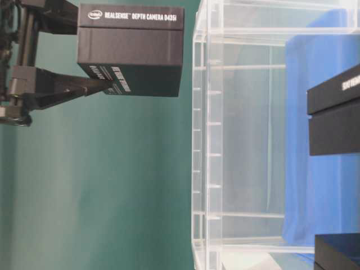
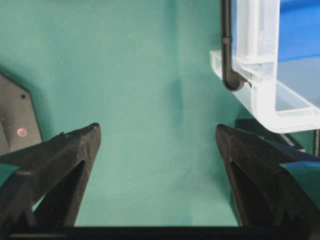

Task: Take out the box from the case.
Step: 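Carry the boxes out of the case to the front right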

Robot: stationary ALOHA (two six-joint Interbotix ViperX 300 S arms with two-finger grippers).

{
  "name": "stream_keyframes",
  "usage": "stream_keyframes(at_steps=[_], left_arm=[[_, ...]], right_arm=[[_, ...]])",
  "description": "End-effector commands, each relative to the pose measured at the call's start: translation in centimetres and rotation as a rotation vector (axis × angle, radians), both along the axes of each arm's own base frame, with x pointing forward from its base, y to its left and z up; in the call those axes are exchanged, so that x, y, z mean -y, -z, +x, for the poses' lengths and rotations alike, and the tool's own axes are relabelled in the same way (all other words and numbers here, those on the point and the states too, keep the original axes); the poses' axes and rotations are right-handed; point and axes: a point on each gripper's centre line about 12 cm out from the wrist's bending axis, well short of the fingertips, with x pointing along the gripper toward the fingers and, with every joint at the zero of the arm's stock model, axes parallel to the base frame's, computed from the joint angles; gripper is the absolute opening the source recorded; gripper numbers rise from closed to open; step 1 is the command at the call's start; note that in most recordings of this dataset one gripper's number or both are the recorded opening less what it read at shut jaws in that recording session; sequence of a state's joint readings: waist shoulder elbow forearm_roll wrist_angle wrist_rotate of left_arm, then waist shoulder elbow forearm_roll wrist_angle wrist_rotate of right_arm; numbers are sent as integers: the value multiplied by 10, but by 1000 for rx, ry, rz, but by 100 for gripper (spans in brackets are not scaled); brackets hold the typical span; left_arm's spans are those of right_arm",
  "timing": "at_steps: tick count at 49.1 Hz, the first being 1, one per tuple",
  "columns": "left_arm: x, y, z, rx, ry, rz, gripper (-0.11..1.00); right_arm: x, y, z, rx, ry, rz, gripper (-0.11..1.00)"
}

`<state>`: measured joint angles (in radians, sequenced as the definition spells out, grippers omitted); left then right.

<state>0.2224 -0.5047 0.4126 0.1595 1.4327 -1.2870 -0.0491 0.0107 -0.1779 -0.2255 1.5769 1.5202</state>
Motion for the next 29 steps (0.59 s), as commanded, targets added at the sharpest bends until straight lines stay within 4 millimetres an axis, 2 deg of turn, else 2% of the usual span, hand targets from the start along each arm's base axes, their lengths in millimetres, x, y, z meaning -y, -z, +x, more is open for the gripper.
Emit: stream_keyframes(at_steps=[1,29], left_arm=[[1,-6,-1,19,3,4,97],[1,-6,-1,20,1,4,97]], right_arm=[[-15,-25,-9,61,-11,-20,66],[-116,-20,-19,63,12,18,66]])
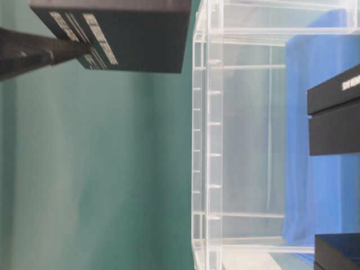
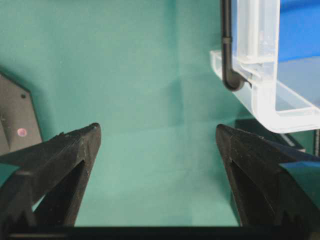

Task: Take out the box from the case.
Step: 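Carry the boxes out of the case to the front right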

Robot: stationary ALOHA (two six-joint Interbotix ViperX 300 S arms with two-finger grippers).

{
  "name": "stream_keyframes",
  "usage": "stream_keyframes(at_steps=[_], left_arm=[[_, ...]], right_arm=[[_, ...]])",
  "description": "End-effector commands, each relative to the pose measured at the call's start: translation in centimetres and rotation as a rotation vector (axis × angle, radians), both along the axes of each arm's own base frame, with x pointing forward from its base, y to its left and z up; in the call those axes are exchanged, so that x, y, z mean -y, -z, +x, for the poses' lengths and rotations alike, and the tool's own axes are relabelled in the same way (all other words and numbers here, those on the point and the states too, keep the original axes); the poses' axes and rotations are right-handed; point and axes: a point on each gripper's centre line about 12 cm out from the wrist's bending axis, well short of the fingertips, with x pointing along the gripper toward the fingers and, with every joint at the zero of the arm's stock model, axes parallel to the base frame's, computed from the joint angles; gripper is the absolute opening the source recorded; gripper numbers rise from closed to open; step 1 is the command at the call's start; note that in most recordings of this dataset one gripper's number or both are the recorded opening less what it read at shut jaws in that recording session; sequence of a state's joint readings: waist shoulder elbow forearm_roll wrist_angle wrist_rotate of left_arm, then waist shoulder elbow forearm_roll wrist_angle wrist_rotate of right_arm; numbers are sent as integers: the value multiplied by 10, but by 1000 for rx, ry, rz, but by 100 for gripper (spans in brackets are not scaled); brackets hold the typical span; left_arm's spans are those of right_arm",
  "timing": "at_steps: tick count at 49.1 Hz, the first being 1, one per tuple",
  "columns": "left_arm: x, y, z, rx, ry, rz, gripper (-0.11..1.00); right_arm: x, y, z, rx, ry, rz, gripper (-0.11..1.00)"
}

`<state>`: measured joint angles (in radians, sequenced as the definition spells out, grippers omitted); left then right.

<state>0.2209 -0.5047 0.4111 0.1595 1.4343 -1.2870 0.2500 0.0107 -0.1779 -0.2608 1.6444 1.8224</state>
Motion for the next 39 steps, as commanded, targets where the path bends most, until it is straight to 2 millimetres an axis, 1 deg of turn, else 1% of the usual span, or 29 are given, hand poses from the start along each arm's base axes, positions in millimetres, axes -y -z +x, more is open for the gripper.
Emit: stream_keyframes(at_steps=[1,10,15,21,26,30,39], left_arm=[[1,-6,-1,20,0,4,97],[1,-6,-1,18,0,4,97],[1,-6,-1,20,0,4,97],[1,-6,-1,20,2,4,97],[2,-6,0,21,5,2,97],[3,-6,0,21,5,1,97],[4,-5,0,21,5,0,97]], right_arm=[[-13,-20,-9,57,-2,13,66],[-32,-17,-15,46,8,20,66],[-37,-12,-12,33,2,14,66],[-40,1,-6,7,-2,5,66],[-43,16,-2,-15,-9,1,66],[-46,31,1,-19,-18,4,66],[-50,71,3,-4,8,39,66]])
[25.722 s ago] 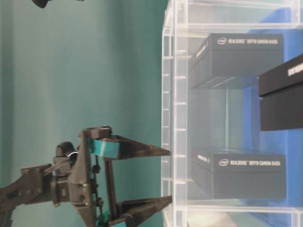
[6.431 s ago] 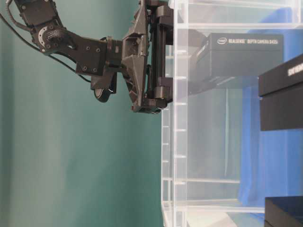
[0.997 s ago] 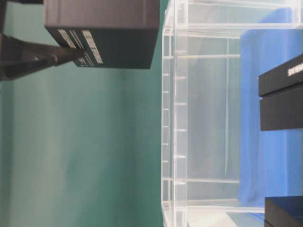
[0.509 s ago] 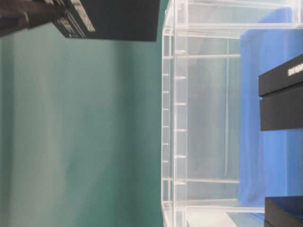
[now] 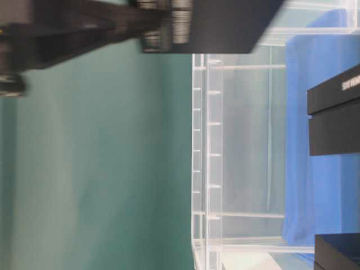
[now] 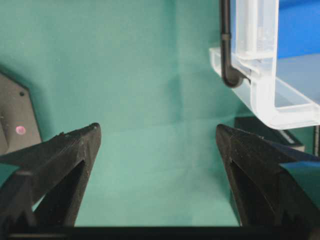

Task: Take out the box from the case.
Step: 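Carry the boxes out of the case to the front right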

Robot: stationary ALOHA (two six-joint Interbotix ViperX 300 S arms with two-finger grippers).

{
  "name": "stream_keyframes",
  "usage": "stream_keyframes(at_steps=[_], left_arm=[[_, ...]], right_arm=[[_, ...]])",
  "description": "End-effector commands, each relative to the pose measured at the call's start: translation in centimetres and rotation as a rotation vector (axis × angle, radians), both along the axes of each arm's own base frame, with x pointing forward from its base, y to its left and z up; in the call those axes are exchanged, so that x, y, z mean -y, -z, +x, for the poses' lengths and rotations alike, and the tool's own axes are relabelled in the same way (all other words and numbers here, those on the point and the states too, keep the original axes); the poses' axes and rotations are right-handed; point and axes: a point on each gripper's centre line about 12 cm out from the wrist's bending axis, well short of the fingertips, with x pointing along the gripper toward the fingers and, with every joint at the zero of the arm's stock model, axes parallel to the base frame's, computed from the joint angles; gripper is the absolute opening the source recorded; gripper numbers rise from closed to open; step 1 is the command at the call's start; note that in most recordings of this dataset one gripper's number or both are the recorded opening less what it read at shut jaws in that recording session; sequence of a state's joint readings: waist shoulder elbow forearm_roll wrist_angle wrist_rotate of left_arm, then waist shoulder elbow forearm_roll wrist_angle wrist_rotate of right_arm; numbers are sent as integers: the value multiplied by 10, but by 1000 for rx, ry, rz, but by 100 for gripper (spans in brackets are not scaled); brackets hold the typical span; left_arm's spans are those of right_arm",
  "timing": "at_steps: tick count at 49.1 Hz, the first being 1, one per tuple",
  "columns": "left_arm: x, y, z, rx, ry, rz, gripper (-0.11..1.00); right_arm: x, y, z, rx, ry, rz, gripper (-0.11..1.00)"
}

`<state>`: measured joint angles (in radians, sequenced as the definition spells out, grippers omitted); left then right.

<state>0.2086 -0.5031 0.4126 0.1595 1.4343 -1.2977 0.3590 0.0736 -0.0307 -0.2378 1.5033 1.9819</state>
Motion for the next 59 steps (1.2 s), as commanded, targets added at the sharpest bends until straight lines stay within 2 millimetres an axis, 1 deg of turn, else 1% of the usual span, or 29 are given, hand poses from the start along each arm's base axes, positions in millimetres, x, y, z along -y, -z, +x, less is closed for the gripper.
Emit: stream_keyframes(at_steps=[1,8,18,24,34,59], left_arm=[[1,-6,-1,23,3,3,97],[1,-6,-1,21,5,3,97],[1,-6,-1,21,6,3,97],[1,-6,-1,20,9,4,97],[2,-6,-1,20,12,4,97],[3,-6,0,21,12,3,97]], right_arm=[[-3,7,-1,40,5,23,66],[-4,35,-1,70,17,43,66],[-1,72,-11,54,37,52,66],[-1,87,-14,67,39,67,66],[0,97,-16,74,37,74,66],[0,98,-16,80,17,75,66]])
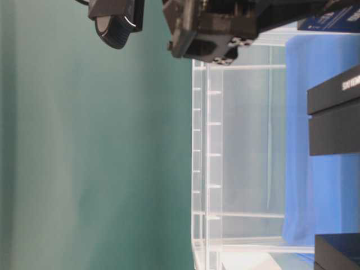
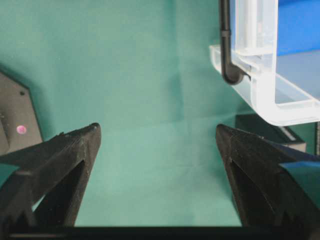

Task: Take out the box from the case.

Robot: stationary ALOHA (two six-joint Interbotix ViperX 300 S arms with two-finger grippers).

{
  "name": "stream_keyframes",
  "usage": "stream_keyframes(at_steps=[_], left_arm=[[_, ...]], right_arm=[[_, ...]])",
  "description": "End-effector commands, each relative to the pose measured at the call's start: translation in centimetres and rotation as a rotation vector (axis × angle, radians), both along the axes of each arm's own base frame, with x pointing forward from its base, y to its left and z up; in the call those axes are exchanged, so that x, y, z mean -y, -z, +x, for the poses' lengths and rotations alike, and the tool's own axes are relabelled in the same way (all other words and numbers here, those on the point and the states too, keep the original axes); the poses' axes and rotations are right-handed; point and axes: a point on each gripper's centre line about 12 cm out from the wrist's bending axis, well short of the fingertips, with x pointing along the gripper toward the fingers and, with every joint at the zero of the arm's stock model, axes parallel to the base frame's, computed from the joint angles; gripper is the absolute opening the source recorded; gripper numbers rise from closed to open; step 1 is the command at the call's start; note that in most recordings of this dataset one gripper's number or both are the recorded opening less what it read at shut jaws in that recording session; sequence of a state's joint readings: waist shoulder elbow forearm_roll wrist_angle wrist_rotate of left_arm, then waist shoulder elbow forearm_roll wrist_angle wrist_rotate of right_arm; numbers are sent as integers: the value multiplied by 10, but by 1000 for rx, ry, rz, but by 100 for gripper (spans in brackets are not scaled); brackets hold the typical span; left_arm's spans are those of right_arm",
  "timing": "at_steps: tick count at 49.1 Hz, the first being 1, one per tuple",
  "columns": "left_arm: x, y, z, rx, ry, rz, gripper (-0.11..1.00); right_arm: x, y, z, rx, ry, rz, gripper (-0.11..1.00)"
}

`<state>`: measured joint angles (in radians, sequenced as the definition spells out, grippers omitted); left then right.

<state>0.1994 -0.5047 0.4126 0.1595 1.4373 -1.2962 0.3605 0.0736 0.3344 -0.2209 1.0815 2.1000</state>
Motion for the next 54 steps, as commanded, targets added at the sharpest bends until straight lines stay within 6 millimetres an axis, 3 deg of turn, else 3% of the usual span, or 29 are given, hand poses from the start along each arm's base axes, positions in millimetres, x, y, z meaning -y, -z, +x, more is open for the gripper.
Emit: stream_keyframes(at_steps=[1,19,25,28,43,54], left_arm=[[1,-6,0,23,2,3,97],[1,-6,-1,22,5,4,97],[1,-6,0,22,7,4,97],[1,-6,-1,24,7,4,97],[1,-6,0,22,7,4,97],[1,-6,0,22,7,4,97]], right_arm=[[-1,-8,2,30,-7,9,66],[-1,-8,1,27,-5,7,67],[-1,-8,1,28,1,8,91],[-2,-8,1,25,2,7,96],[-2,-10,1,26,-5,5,94],[0,-52,0,91,10,24,94]])
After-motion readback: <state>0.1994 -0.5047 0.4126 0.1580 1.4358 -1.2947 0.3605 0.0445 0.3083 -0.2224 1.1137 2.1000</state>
